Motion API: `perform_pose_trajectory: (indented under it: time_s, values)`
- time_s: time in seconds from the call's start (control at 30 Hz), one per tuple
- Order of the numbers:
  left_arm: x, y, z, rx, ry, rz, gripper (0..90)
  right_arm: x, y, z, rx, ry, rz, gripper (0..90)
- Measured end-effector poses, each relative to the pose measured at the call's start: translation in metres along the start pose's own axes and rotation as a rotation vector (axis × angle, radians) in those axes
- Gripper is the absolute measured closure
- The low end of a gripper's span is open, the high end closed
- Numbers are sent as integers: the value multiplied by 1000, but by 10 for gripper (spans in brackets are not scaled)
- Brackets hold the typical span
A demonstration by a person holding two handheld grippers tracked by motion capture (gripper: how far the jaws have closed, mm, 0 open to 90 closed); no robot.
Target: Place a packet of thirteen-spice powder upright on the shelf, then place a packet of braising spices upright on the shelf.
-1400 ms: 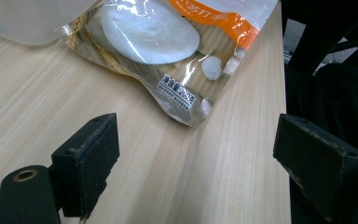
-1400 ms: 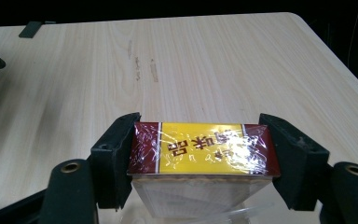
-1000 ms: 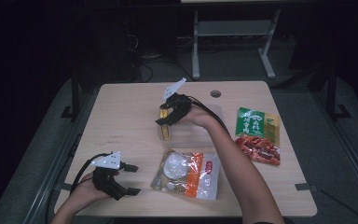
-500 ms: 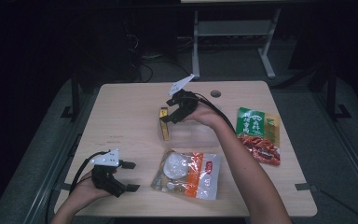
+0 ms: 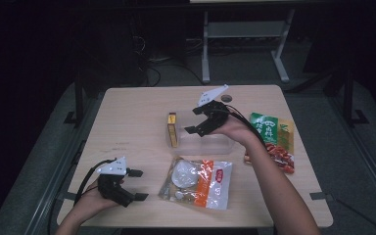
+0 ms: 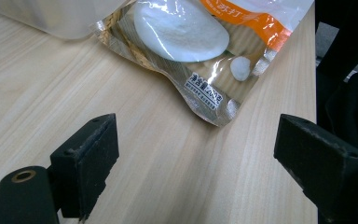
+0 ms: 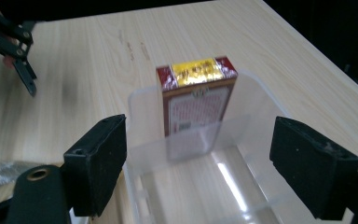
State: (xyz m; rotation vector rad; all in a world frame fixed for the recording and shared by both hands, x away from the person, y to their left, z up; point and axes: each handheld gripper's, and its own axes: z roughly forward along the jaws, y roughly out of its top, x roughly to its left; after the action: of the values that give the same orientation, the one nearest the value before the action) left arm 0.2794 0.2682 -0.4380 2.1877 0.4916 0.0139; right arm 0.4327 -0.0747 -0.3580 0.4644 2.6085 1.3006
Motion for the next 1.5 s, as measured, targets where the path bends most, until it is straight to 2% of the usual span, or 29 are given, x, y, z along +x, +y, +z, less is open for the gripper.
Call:
perform_pose_trajectory:
  time_s: [0.03,0.17,0.27,0.33,0.5,0.63,0.7,0.77,0.8,0.87,0.93,0.97,1.0,1.03,1.1,1.13,1.2,1.27,1.3,1.33,1.37,1.4,1.43,1.47,1.5]
  values:
    - [0,1,0,-2,1,-2,132,3,-5,-5,-4,-6,15,185]
    - [0,2,0,0,25,-10,132,8,-15,-13,-6,-17,12,190]
    - [0,2,-1,-2,42,-15,129,16,-25,-21,-6,-25,46,195]
    - [0,2,1,12,38,-17,128,21,-37,-27,3,-42,28,196]
    - [0,2,2,18,36,-17,128,28,-52,-36,11,-58,39,199]
    - [0,2,2,15,33,-11,128,33,-68,-49,23,-76,69,202]
    - [-1,1,1,17,30,-8,128,34,-71,-52,22,-86,69,203]
    - [-1,1,1,14,26,-9,128,36,-78,-59,15,-93,100,205]
    - [0,1,1,9,24,-10,128,37,-85,-66,21,-106,119,208]
    - [0,1,1,4,21,-11,128,37,-89,-70,19,-117,117,214]
    - [0,1,1,3,21,-10,129,37,-97,-78,17,-131,134,223]
    - [0,0,1,3,20,-10,129,35,-106,-86,21,-155,145,239]
    - [0,0,1,3,20,-10,129,35,-106,-86,21,-155,145,239]
    - [0,0,1,2,21,-8,129,33,-117,-95,25,-183,162,266]
    - [-1,0,1,2,21,-7,129,31,-122,-100,24,-192,175,289]
    - [-1,0,0,2,22,-5,129,28,-134,-109,39,-234,191,346]
    - [-1,0,0,3,21,-5,129,26,-140,-113,46,-249,199,377]
    - [-1,0,1,2,20,-5,129,21,-152,-121,66,-289,221,466]
    - [-1,0,1,3,19,-8,130,16,-163,-128,89,-329,253,548]
    - [-1,0,1,3,19,-8,130,16,-163,-128,89,-329,253,548]
    - [-1,0,1,3,19,-6,130,13,-169,-131,102,-350,264,589]
    - [0,0,1,5,19,-6,130,7,-180,-137,128,-382,296,666]
    - [0,0,1,5,19,-6,130,7,-180,-137,128,-382,296,666]
    - [0,0,1,5,17,-6,130,0,-193,-141,153,-414,321,745]
    - [0,0,1,5,17,-6,130,-2,-197,-143,163,-416,335,787]
